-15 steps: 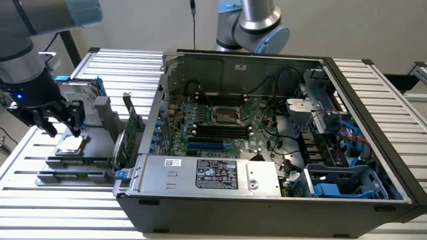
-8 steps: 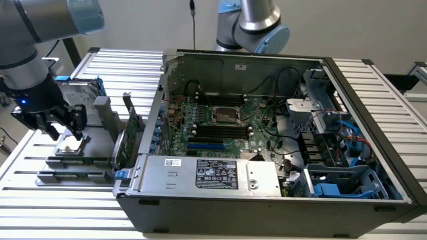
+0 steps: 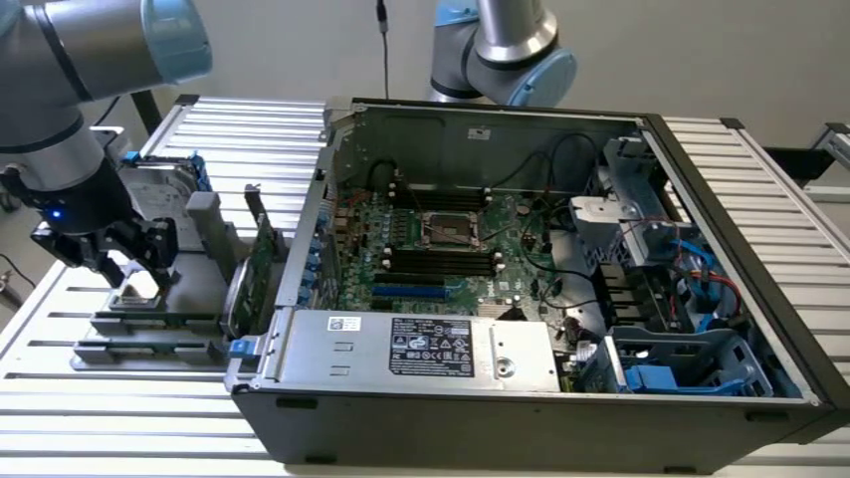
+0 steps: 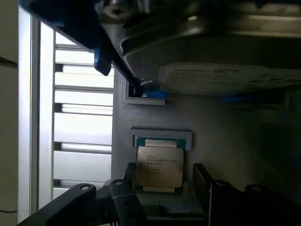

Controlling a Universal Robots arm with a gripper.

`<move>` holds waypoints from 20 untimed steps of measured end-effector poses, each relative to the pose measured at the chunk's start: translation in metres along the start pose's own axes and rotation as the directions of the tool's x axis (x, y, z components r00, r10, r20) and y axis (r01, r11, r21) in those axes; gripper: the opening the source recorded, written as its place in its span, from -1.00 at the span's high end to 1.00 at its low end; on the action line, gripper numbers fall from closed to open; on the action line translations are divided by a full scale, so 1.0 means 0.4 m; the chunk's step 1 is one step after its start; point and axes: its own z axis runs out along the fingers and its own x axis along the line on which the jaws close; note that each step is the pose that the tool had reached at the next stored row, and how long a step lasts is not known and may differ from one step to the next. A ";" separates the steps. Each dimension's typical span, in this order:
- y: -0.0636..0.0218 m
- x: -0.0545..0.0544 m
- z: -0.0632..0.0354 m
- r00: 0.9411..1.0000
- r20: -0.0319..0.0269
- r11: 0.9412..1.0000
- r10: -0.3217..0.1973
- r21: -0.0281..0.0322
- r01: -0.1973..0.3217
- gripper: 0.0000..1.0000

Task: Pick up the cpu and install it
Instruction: 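Pick up the cpu and move it towards the insertion slot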

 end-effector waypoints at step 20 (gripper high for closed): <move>0.000 0.005 0.019 1.000 0.000 1.000 0.001 -0.003 -0.001 -0.19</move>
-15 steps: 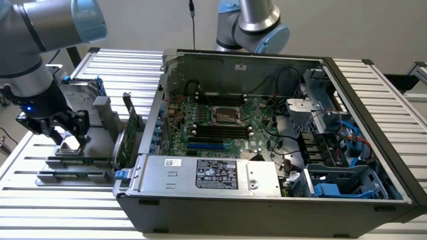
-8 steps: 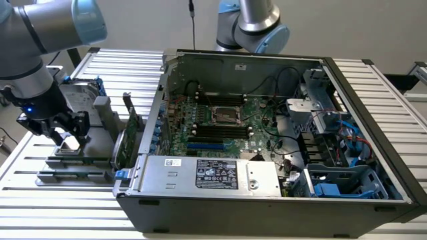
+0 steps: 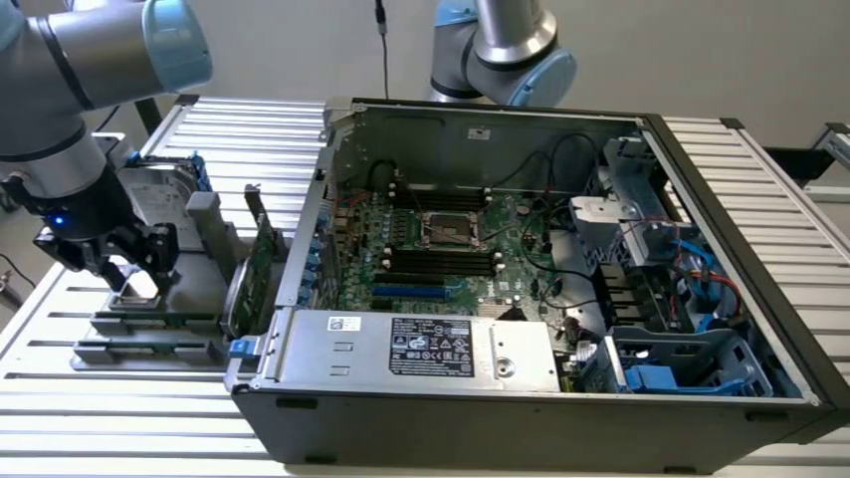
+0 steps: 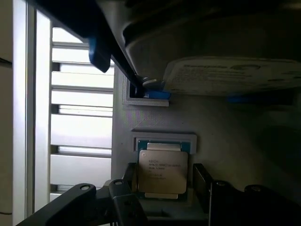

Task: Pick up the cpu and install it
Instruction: 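Pick up the cpu and move it towards the insertion slot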

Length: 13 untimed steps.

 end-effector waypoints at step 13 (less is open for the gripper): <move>0.000 0.000 0.010 1.000 0.000 1.000 0.014 -0.002 -0.014 -0.19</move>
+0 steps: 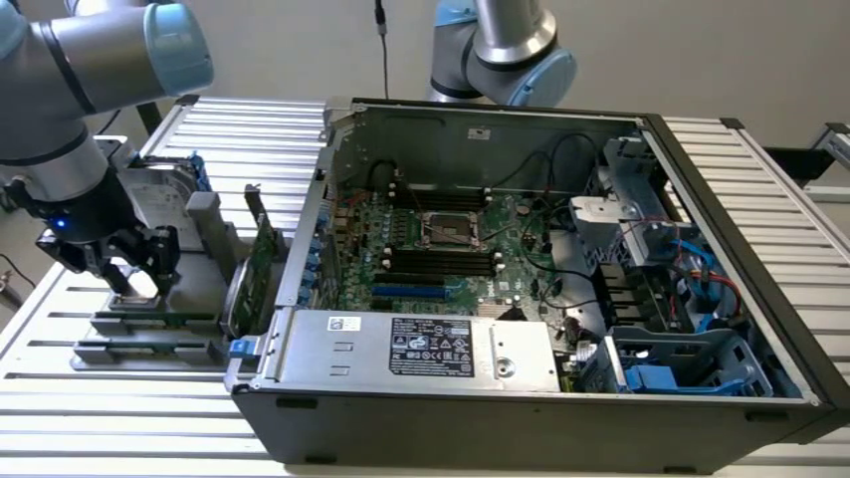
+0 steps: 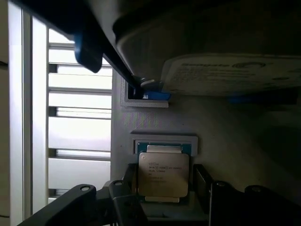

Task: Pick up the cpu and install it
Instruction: 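Pick up the cpu and move it towards the insertion slot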

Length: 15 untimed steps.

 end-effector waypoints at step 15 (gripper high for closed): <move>-0.001 0.001 0.001 1.000 -0.017 1.000 0.008 -0.021 -0.008 -0.19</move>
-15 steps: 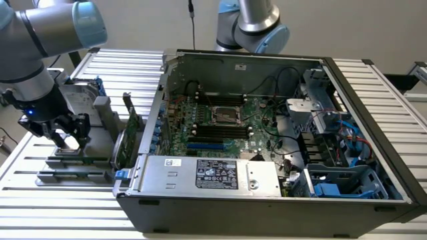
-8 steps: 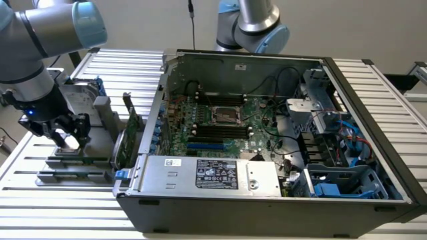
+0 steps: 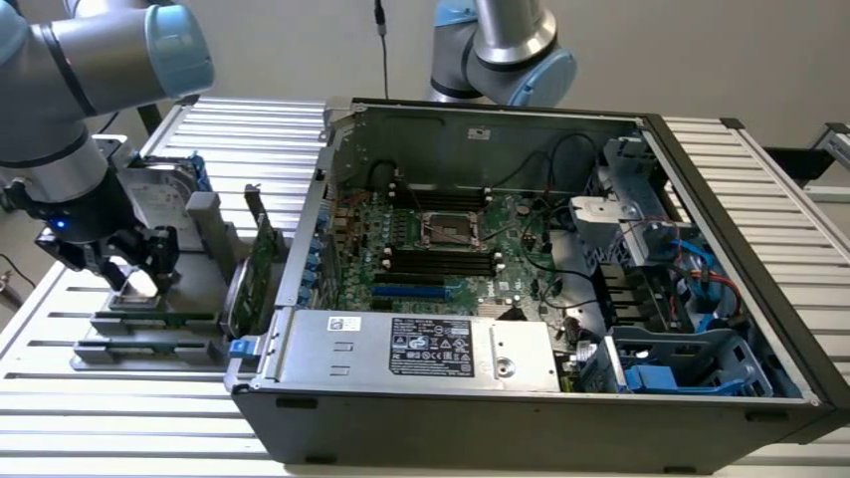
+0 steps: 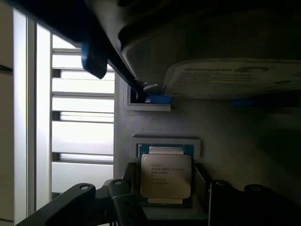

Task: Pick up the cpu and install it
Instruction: 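Pick up the cpu and move it towards the insertion slot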

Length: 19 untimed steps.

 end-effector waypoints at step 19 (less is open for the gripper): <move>-0.008 -0.006 0.000 1.000 -0.004 1.000 -0.014 0.000 0.014 -0.19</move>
